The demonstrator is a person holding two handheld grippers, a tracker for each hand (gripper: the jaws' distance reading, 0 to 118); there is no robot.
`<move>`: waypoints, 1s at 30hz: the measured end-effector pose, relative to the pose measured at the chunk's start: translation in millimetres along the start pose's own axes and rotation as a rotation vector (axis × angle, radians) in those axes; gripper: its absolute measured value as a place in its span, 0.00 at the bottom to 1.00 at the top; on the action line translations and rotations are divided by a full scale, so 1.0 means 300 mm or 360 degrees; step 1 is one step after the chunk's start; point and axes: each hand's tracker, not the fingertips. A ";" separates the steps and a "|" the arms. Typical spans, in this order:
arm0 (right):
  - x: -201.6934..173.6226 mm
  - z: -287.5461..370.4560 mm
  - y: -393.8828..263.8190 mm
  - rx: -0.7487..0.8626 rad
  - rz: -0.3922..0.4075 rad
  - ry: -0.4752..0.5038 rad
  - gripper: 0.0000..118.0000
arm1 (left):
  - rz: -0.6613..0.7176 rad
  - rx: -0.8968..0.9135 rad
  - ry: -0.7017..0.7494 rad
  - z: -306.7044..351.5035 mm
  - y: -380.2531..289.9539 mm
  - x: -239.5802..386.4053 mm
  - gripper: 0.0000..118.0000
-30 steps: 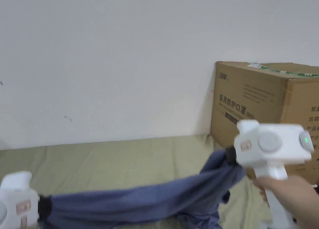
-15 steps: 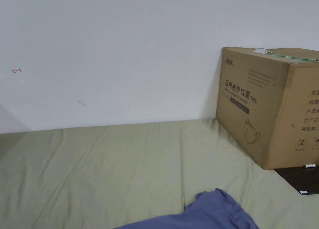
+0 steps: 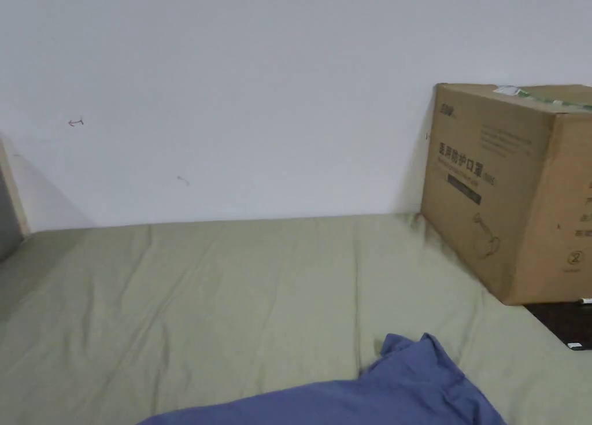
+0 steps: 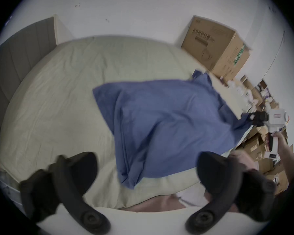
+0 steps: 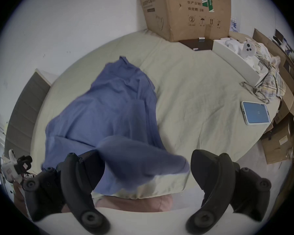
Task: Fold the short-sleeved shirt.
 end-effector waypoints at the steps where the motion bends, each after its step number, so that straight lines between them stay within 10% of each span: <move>1: -0.017 0.026 0.011 0.0032 0.0001 -0.0002 0.89 | 0.0011 -0.0001 -0.0007 0.022 0.012 0.009 0.95; 9: -0.281 0.350 -0.029 0.0949 0.0241 0.0340 0.87 | -0.0009 0.0812 0.0152 0.291 0.030 0.196 0.93; 11: -0.344 0.390 -0.061 0.1146 0.0318 0.0450 0.70 | 0.0012 0.1089 0.0258 0.336 -0.010 0.234 0.59; 13: -0.413 0.395 -0.072 0.1213 0.0369 0.0392 0.00 | -0.0002 0.1157 0.0403 0.348 -0.026 0.263 0.00; 19: -0.458 0.349 -0.047 0.1093 0.0408 0.0520 0.00 | -0.0118 0.1045 0.0474 0.311 0.081 0.221 0.00; 25: -0.433 0.291 -0.021 0.0988 0.0416 0.0543 0.00 | 0.0176 0.0145 0.0258 -0.057 0.335 -0.125 0.00; 27: -0.426 0.248 -0.014 0.0940 0.0418 0.0529 0.00 | 0.0168 0.0058 0.0339 -0.197 0.358 -0.203 0.11; 29: -0.423 0.205 -0.009 0.0872 0.0427 0.0498 0.00 | 0.0204 -0.0019 0.0449 -0.320 0.373 -0.264 0.85; 30: -0.420 0.182 -0.005 0.0843 0.0428 0.0484 0.00 | 0.0235 -0.0075 0.0458 -0.387 0.377 -0.298 1.00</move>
